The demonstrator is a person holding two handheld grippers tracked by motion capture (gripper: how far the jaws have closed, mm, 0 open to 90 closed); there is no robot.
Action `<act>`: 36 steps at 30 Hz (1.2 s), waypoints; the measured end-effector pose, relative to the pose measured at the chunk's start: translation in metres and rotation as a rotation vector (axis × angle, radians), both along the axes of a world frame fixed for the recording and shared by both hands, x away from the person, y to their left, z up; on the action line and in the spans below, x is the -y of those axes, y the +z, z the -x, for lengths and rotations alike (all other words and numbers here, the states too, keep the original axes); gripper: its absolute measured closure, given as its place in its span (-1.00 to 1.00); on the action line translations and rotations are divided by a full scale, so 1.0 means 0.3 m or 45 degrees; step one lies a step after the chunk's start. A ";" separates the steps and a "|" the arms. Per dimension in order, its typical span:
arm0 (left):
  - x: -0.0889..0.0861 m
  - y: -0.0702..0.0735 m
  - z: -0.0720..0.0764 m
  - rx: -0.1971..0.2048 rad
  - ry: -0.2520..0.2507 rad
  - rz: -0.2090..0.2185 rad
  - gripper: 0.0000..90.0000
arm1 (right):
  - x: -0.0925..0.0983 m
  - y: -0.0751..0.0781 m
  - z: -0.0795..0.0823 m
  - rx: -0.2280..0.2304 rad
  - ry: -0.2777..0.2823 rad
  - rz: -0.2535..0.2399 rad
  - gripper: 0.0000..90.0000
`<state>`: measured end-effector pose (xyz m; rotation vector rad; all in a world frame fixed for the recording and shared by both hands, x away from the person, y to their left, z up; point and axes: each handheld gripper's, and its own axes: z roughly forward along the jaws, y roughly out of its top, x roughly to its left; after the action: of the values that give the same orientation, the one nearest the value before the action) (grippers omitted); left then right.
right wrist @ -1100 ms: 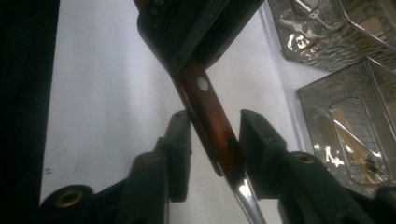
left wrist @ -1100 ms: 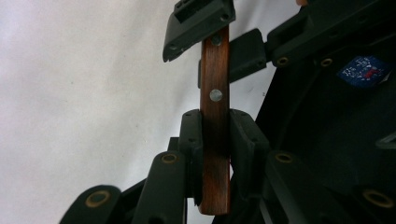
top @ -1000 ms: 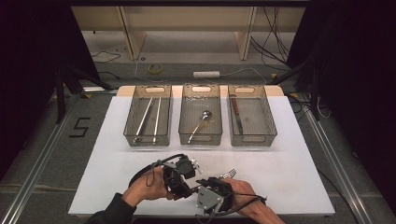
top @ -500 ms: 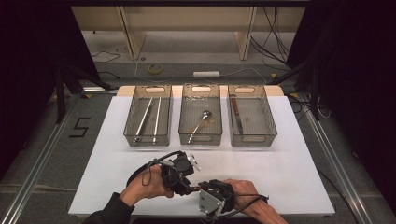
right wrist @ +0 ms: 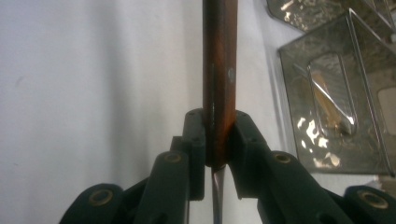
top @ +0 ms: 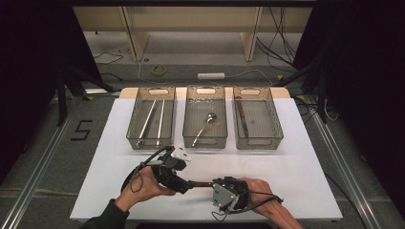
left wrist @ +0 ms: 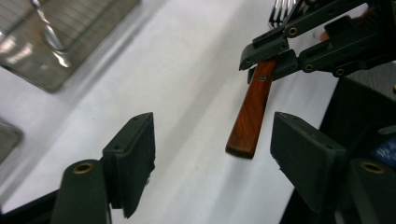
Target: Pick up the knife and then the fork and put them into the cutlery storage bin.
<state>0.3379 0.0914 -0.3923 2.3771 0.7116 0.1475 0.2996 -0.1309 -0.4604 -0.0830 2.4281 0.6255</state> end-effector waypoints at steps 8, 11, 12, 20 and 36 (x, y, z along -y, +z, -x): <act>-0.056 -0.004 0.000 0.102 0.100 0.134 -0.43 | 0.048 0.018 -0.042 -0.045 -0.118 -0.066 0.75; -0.073 -0.013 0.004 0.122 0.123 0.176 -0.46 | 0.066 0.027 -0.056 -0.053 -0.153 -0.095 0.75; -0.078 -0.017 0.007 0.131 0.135 0.192 -0.46 | 0.072 0.031 -0.060 -0.062 -0.161 -0.102 0.75; -0.127 -0.061 0.023 0.166 0.185 0.294 -0.50 | 0.118 0.051 -0.092 -0.091 -0.266 -0.198 0.74; -0.227 -0.090 0.050 0.271 0.319 0.431 -0.57 | 0.216 0.100 -0.156 -0.209 -0.414 -0.382 0.74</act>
<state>0.3230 0.1595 -0.4191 1.9138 0.8549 0.3517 0.3463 -0.1956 -0.4304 0.4931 2.3963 0.8609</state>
